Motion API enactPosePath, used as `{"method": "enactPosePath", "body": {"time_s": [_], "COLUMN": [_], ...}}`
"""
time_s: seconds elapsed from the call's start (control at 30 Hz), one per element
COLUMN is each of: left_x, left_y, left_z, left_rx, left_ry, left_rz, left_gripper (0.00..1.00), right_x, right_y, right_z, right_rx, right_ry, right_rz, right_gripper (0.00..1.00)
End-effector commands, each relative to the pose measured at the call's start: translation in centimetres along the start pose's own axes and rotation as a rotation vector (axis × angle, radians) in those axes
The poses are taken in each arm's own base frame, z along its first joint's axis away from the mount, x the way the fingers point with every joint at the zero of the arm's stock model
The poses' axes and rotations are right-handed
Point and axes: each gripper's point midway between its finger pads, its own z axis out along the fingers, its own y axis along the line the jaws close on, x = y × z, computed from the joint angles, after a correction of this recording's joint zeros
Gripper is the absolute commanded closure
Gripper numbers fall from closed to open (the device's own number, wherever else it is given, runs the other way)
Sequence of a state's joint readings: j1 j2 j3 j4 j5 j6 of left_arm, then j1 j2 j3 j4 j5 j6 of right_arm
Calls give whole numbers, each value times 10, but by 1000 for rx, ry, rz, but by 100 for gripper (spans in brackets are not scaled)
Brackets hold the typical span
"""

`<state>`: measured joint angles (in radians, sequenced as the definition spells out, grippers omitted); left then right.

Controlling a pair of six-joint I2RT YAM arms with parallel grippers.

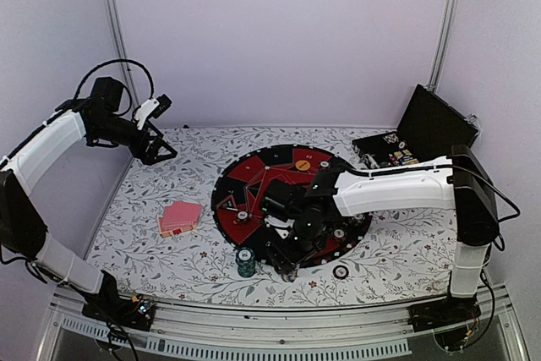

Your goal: Distribute texas hold em gaming equipment

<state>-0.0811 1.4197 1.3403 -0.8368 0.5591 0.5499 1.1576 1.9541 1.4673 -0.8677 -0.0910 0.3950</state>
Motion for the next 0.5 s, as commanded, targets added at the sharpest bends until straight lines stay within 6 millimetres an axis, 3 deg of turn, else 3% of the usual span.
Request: {"method": "enactPosePath", "body": {"time_s": [0.0,0.47], "left_x": [-6,-6], "left_y": [-4,-4], "left_z": [-4,-5], "left_rx": [-1,-2], "left_ry": [-4,-5], "left_rz": [22,25], "left_gripper": [0,0], "right_x": [-5,-2], "right_y": [2,-6], "right_z": [4,9], "right_rx": [5,44], "right_ry": [-12,-1], "right_rz": [-11,-12], "right_gripper": [26,38]}}
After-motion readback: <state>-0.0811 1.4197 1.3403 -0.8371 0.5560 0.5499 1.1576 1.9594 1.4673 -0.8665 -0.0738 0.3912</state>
